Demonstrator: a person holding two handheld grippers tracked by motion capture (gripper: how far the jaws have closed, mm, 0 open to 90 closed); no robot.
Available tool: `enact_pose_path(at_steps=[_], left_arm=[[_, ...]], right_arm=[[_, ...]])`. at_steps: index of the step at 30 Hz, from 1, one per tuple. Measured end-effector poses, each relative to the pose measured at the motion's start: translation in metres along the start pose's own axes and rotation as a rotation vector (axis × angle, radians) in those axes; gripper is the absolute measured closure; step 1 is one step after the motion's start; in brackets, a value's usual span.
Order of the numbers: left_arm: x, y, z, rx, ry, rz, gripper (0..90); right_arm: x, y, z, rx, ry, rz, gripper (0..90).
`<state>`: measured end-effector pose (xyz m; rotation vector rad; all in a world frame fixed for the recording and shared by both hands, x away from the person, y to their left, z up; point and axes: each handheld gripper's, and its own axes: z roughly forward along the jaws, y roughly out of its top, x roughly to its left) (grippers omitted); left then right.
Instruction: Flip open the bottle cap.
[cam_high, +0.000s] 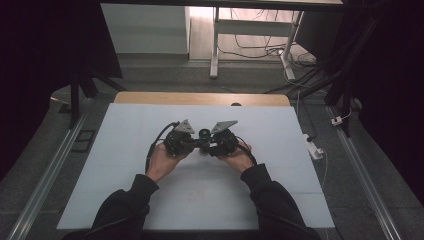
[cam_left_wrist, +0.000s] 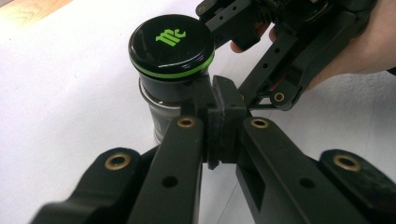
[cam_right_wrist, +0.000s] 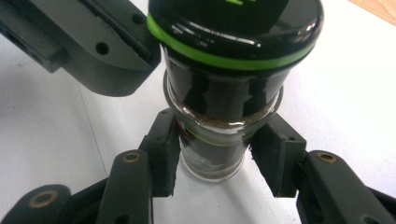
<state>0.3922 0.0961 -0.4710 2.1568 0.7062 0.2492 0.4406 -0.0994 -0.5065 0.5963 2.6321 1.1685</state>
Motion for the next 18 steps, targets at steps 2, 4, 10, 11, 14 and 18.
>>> enact_pose_path(at_steps=[2,4,10,11,14,18], left_arm=[[-0.0004,0.0002,-0.0002,-0.002,-0.002,-0.003,88.6],[-0.0004,0.0001,-0.0003,-0.004,-0.005,-0.005,88.6],[-0.0012,0.0017,-0.0018,-0.013,-0.004,-0.006,88.6],[-0.0010,0.0027,-0.0028,-0.015,-0.002,-0.008,88.6],[-0.0005,0.0031,-0.0033,-0.017,-0.005,-0.012,88.6],[-0.0005,0.0043,-0.0039,-0.026,-0.003,-0.019,88.6]], right_arm=[[0.0000,0.0000,0.0000,0.000,0.000,-0.002,53.1],[0.0000,0.0001,0.0000,0.001,-0.001,-0.003,53.1],[0.0009,0.0005,0.0001,0.004,-0.003,-0.007,53.1],[0.0009,0.0005,0.0001,0.004,-0.004,-0.009,53.2],[0.0010,0.0005,0.0001,0.004,-0.004,-0.009,53.2],[0.0012,0.0008,0.0001,0.007,-0.005,-0.010,53.2]])
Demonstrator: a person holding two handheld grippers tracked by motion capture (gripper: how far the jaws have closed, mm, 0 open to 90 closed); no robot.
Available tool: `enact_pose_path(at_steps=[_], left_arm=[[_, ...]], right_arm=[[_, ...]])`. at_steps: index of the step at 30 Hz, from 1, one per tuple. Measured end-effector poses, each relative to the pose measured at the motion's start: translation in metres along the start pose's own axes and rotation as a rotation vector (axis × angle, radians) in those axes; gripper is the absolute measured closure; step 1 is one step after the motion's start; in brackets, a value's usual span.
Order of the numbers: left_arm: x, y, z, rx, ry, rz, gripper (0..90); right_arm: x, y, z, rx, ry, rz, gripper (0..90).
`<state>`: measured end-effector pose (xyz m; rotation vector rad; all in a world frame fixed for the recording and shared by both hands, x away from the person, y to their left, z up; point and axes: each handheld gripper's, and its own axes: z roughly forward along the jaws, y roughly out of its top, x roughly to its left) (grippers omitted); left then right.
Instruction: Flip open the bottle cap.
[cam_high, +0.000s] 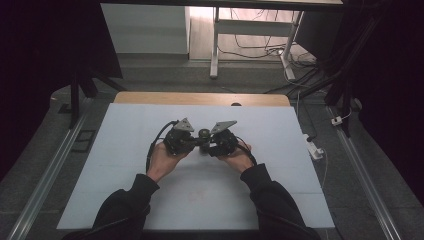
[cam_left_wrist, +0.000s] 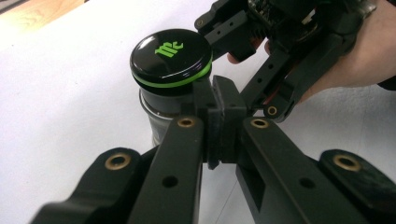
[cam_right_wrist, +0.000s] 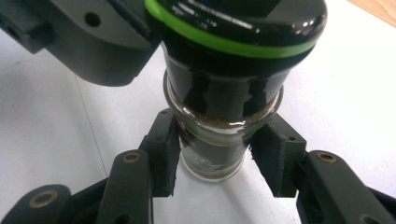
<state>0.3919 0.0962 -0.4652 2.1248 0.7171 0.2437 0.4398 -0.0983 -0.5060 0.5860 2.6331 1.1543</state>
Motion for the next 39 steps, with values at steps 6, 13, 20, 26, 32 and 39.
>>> enact_pose_path(at_steps=[6,13,20,26,32,39], left_arm=[[0.001,0.004,-0.003,-0.015,0.003,-0.004,88.7],[0.004,0.010,-0.005,-0.027,0.001,-0.015,88.7],[0.012,0.017,-0.010,-0.026,0.033,-0.016,88.7],[0.021,0.022,-0.010,-0.030,0.051,-0.033,88.7],[0.028,0.025,-0.008,-0.005,0.079,-0.031,88.6],[0.029,0.022,-0.010,-0.006,0.084,-0.033,88.4]], right_arm=[[0.000,0.000,0.000,0.001,-0.001,-0.004,53.2],[0.000,0.000,0.000,0.002,-0.001,-0.001,53.2],[0.000,0.000,0.000,0.004,-0.003,-0.011,53.2],[0.000,0.000,0.000,0.004,-0.003,-0.015,53.2],[0.000,0.000,0.000,0.003,-0.002,-0.015,53.1],[0.000,0.000,0.000,0.002,-0.001,-0.011,53.0]])
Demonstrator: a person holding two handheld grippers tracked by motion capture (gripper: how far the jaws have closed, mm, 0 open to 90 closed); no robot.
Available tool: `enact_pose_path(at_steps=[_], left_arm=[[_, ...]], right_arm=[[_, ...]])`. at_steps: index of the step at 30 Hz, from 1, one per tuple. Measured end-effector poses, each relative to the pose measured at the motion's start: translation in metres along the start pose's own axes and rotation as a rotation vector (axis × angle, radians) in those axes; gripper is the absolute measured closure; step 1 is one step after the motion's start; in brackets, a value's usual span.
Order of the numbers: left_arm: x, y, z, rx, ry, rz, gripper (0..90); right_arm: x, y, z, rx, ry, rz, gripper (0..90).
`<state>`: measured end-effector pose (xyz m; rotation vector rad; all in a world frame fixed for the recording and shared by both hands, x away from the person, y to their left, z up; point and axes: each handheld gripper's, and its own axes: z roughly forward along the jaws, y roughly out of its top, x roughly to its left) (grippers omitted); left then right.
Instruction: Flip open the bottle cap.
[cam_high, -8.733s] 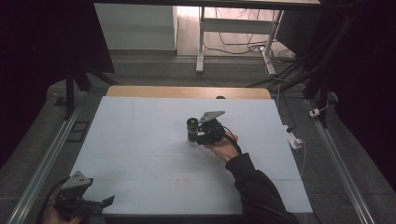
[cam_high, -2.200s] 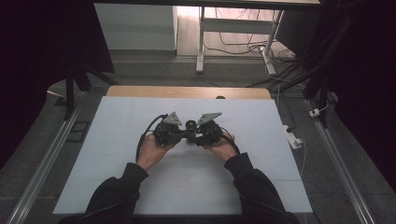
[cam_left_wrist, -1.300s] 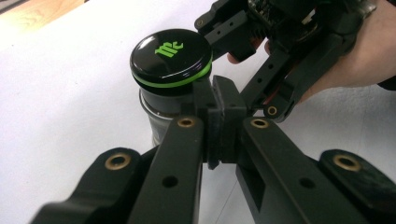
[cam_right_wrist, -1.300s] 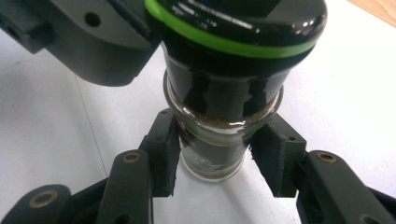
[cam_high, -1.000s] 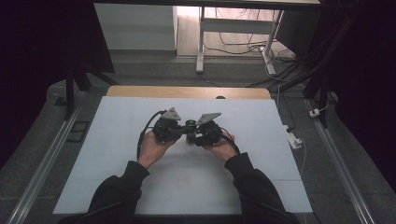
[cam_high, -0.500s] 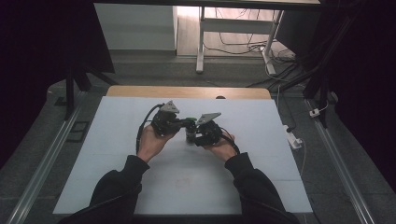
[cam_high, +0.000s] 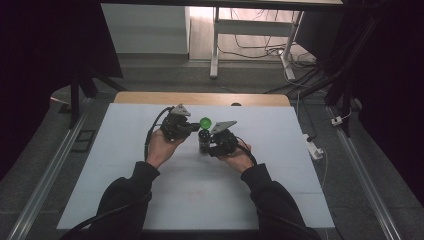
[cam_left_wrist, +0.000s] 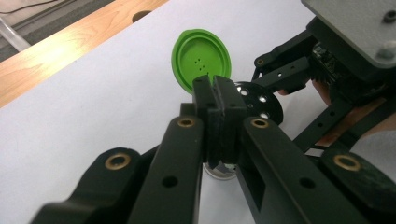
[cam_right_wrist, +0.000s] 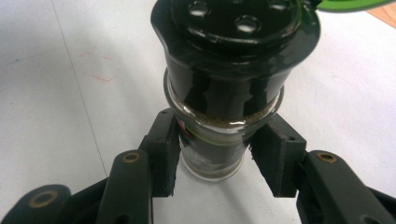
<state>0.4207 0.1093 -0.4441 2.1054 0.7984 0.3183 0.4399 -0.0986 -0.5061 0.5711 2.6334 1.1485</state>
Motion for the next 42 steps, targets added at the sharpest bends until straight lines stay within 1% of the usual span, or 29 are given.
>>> enact_pose_path(at_steps=[4,10,12,15,16,18,22,24,26,31,33,36,42], left_arm=[[-0.004,-0.001,-0.003,0.006,0.001,0.017,84.1],[-0.006,-0.004,-0.008,0.017,0.001,0.024,75.7],[-0.007,-0.006,-0.010,0.017,-0.002,0.020,72.1],[-0.009,-0.010,-0.013,0.024,-0.005,0.018,64.9],[-0.010,-0.011,-0.014,0.028,-0.007,0.019,63.0],[-0.011,-0.015,-0.016,0.032,-0.015,0.014,59.2],[-0.012,-0.022,-0.020,0.046,-0.028,0.006,49.7],[-0.013,-0.026,-0.023,0.045,-0.041,-0.010,45.7],[-0.013,-0.030,-0.026,0.047,-0.045,-0.017,42.5],[-0.015,-0.041,-0.036,0.050,-0.056,-0.028,34.1],[-0.015,-0.045,-0.041,0.044,-0.062,-0.038,30.9],[-0.017,-0.053,-0.049,0.042,-0.068,-0.050,26.1],[-0.022,-0.067,-0.064,0.042,-0.073,-0.073,17.3]], right_arm=[[0.001,0.000,0.000,0.001,-0.006,0.004,52.9],[0.001,0.000,0.000,0.000,-0.011,0.018,52.0],[0.002,0.001,-0.001,-0.005,-0.015,0.028,50.0],[0.001,0.001,-0.003,-0.014,-0.007,0.064,45.7],[0.000,0.001,-0.005,-0.022,-0.008,0.069,44.5],[0.000,0.001,-0.007,-0.023,-0.007,0.089,41.8],[0.001,0.000,-0.011,-0.029,-0.001,0.111,36.9],[0.003,0.001,-0.014,-0.034,0.001,0.122,35.4],[0.004,0.001,-0.017,-0.041,0.004,0.136,33.9],[0.007,-0.001,-0.025,-0.039,0.014,0.166,30.5],[0.010,-0.003,-0.028,-0.028,0.000,0.168,29.1],[0.013,-0.006,-0.033,-0.026,0.004,0.181,26.9],[0.023,-0.008,-0.043,-0.033,0.026,0.210,20.1]])
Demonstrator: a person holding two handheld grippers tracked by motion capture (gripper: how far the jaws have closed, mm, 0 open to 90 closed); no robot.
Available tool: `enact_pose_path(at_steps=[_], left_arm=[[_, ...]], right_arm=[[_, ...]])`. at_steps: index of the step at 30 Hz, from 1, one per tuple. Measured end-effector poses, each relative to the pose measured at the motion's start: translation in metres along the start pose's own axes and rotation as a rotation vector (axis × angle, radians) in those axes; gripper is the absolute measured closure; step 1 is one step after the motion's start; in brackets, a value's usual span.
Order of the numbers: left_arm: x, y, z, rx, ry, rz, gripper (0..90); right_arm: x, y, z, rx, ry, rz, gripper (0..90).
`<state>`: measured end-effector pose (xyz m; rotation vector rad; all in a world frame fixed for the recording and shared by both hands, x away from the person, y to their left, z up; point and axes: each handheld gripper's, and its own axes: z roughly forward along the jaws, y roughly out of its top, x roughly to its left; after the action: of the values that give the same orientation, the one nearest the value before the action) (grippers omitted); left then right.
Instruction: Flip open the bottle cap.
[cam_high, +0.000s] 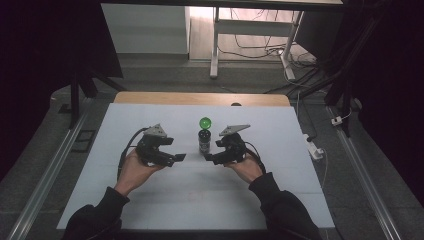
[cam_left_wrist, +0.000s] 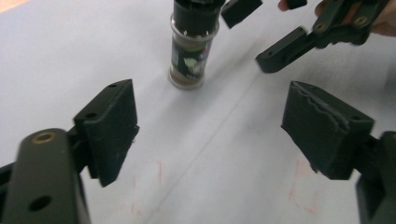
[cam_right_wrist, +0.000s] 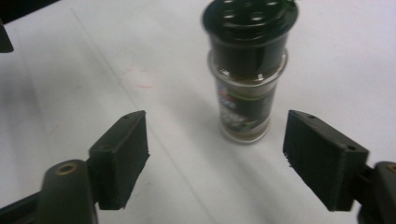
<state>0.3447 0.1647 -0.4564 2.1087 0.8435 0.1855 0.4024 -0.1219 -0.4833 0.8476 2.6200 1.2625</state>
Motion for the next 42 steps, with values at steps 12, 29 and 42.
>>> enact_pose_path(at_steps=[12,29,42], left_arm=[[-0.014,-0.028,-0.025,0.014,0.015,-0.039,4.9],[-0.030,-0.092,-0.078,-0.035,0.066,-0.103,0.0],[-0.040,-0.139,-0.112,-0.056,0.120,-0.161,0.0]], right_arm=[[0.021,-0.017,-0.035,0.000,0.001,0.003,5.6],[0.044,-0.060,-0.096,-0.039,-0.074,0.017,0.0],[0.046,-0.105,-0.146,-0.070,-0.211,0.095,0.0]])
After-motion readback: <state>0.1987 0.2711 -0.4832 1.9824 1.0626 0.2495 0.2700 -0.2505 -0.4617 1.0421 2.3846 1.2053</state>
